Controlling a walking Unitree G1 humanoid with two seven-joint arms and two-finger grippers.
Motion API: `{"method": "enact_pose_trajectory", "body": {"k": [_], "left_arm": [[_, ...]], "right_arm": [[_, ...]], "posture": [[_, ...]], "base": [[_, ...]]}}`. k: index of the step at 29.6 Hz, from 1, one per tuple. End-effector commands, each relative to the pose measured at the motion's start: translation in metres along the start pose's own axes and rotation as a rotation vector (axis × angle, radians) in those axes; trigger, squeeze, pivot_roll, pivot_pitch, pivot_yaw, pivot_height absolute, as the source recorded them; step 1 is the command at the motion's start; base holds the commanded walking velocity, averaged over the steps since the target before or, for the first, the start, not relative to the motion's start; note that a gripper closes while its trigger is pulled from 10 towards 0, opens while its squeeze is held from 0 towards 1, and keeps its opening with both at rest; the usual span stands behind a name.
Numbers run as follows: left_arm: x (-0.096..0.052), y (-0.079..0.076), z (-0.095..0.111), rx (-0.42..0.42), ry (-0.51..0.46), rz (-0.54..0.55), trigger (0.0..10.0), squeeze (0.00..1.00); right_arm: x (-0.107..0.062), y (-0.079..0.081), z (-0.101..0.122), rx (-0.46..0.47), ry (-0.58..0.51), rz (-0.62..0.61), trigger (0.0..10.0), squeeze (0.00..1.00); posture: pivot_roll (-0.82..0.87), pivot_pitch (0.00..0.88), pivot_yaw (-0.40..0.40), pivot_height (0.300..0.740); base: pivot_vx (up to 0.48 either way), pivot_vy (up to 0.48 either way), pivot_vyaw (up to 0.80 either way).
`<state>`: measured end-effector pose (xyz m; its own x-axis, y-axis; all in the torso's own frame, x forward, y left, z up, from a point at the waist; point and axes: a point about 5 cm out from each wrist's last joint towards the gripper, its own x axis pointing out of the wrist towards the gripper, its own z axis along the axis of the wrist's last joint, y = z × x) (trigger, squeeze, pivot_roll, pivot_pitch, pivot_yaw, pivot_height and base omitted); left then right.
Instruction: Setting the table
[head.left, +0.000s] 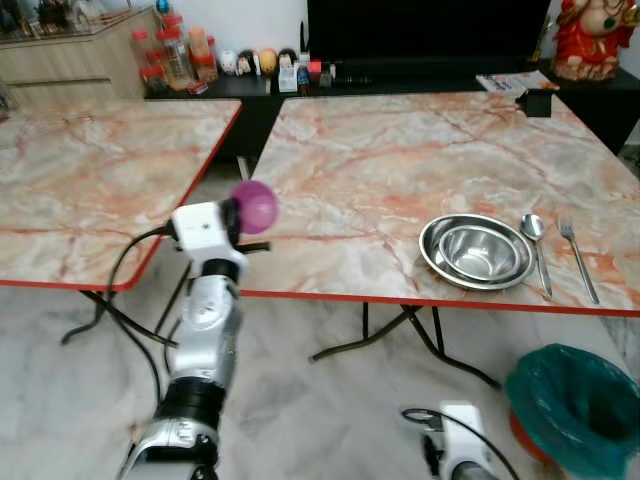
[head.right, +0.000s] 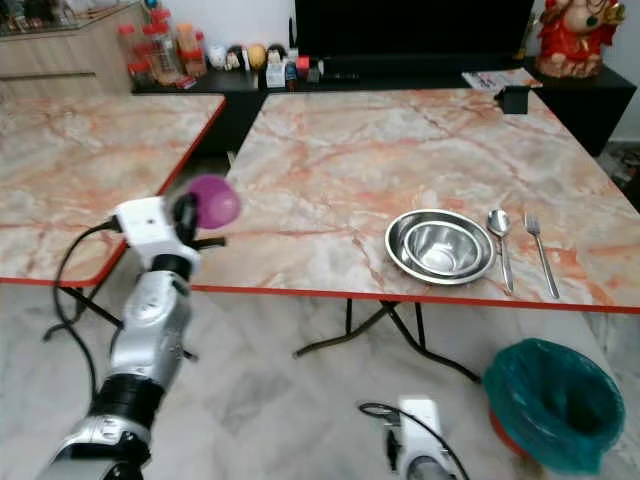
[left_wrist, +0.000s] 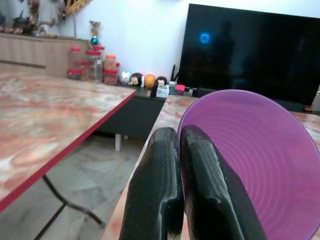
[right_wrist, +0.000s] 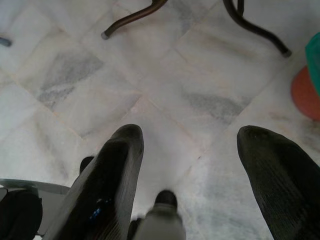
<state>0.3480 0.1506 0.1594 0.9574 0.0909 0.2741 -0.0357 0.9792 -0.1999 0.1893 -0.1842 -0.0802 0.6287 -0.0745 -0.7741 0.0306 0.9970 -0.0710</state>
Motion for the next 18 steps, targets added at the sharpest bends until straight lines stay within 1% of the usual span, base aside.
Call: {"method": "enact_pose_trajectory", "body": {"k": [1, 7, 12, 17, 18], "left_arm": [[0.0017, -0.0093, 0.0032, -0.012, -0.012, -0.029, 10.0, 0.0], [0.0019, -0.0103, 0.0016, -0.011, 0.002, -0.04, 10.0, 0.0], [-0.0004, -0.0124, -0.0035, -0.013, 0.035, -0.064, 10.0, 0.0], [-0.0019, -0.0123, -0.004, -0.007, 0.033, -0.063, 10.0, 0.0], [-0.0018, -0.0121, -0.0032, -0.006, 0.026, -0.058, 10.0, 0.0]], "right_arm": [[-0.0007, -0.0068, -0.0023, 0.0, 0.007, -0.018, 10.0, 0.0], [-0.0005, -0.0063, -0.0017, -0.005, 0.007, -0.016, 10.0, 0.0], [-0.0005, -0.0047, -0.002, -0.009, 0.01, -0.01, 10.0, 0.0], [-0.0006, -0.0042, -0.0023, -0.01, 0.01, -0.007, 10.0, 0.0], [-0.0006, -0.0042, -0.0022, -0.003, 0.007, -0.007, 10.0, 0.0]], "posture": [[0.01, 0.041, 0.057, 0.736], [0.02, 0.041, 0.056, 0.736], [0.02, 0.042, 0.056, 0.736], [0.02, 0.041, 0.058, 0.736], [0.02, 0.043, 0.058, 0.736]], "base": [[0.431, 0.0, 0.0], [0.408, 0.0, 0.0], [0.0, 0.0, 0.0], [0.0, 0.0, 0.0], [0.0, -0.458, 0.0]]}}
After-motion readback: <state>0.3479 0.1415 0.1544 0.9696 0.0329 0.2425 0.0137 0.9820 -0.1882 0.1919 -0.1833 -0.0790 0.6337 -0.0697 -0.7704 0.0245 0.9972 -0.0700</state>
